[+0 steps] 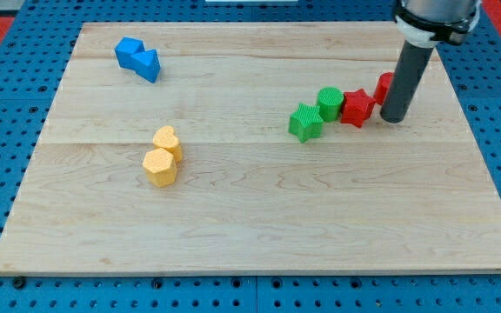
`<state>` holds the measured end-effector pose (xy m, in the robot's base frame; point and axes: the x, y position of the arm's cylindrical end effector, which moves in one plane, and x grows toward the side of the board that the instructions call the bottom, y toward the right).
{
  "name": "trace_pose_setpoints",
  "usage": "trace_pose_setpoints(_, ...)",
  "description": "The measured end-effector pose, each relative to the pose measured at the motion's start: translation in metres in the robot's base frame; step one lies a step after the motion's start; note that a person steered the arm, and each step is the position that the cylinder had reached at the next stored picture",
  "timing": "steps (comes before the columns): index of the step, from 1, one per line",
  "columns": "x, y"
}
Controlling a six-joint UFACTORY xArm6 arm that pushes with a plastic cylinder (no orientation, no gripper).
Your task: Slide the green circle to the top left side of the red star
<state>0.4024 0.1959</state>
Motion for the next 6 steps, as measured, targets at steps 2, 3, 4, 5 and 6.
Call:
trace_pose_setpoints(2,0.037,-0.08)
trace_pose_setpoints(3,0.0,-0.09)
trace_pose_setpoints(4,-0.036,-0.071)
trace_pose_setpoints(5,-0.036,-0.084)
trace_pose_setpoints(6,-0.025,-0.104)
